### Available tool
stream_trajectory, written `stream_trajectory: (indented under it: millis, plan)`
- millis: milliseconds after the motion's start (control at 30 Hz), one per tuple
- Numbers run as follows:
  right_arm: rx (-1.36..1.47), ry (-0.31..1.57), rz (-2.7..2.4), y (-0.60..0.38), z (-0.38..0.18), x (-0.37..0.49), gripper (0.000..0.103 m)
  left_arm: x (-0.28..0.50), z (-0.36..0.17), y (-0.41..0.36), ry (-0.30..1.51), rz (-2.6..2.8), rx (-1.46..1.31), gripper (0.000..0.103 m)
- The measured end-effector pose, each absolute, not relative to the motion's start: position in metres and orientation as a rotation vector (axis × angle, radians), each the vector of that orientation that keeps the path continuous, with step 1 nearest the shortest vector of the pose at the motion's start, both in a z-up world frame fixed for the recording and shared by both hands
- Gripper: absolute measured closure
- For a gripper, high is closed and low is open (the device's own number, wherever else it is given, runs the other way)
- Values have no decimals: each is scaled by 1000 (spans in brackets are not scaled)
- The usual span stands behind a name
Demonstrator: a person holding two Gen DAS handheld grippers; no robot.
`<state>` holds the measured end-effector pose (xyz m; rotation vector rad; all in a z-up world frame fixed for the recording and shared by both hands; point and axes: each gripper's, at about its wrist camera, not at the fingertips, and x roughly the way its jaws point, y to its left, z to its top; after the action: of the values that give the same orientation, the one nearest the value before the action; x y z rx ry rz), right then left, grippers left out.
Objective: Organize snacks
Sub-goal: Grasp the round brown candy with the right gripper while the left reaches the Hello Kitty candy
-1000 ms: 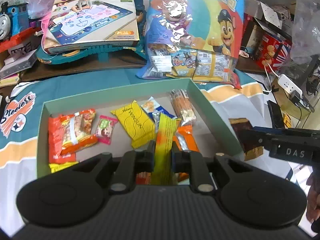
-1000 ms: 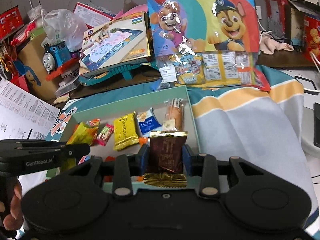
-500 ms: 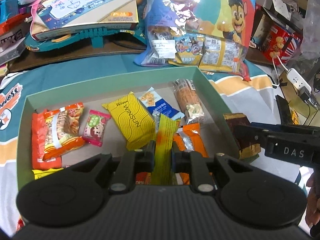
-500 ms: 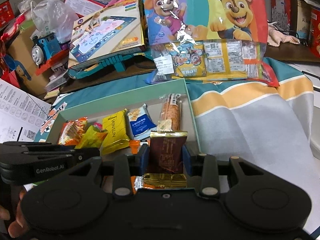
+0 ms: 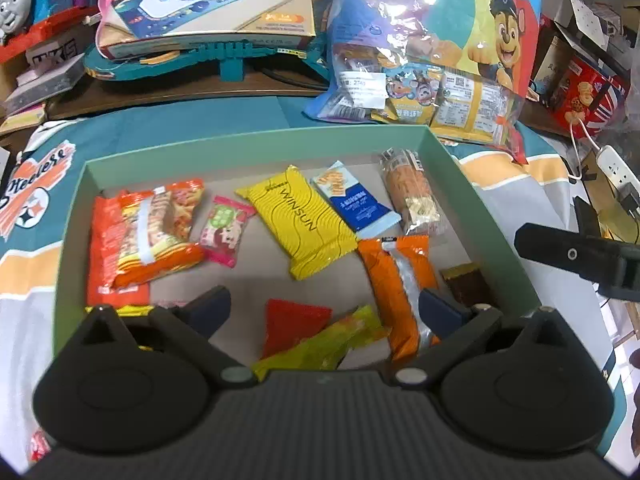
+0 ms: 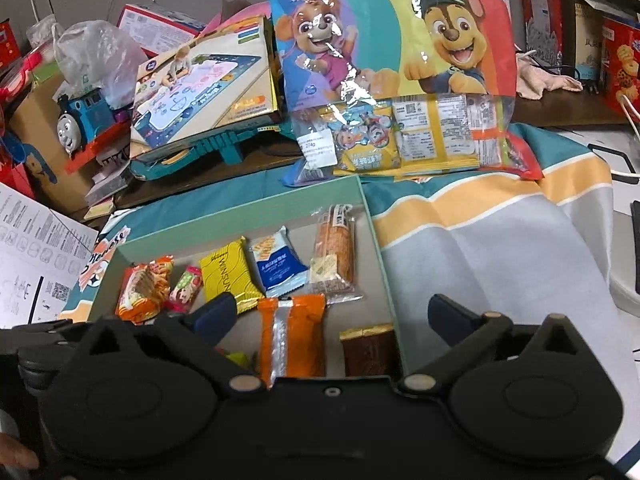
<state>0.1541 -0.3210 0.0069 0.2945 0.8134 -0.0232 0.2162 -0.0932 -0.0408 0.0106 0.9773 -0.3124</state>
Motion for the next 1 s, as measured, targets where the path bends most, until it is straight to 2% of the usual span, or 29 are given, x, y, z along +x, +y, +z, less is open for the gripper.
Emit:
stream_trajectory:
  millis: [433,700,1000]
  plan:
    - [283,824,-1,-296,16,113,0,159,-30,-49,969,-296,-16,0]
    - [301,884,20,-281,-3,90,0,122,-63,-36,1022,-291,49,0]
    - [338,966,33,-275,-31,81,0,118,-97,-35,1068,-281,66,0]
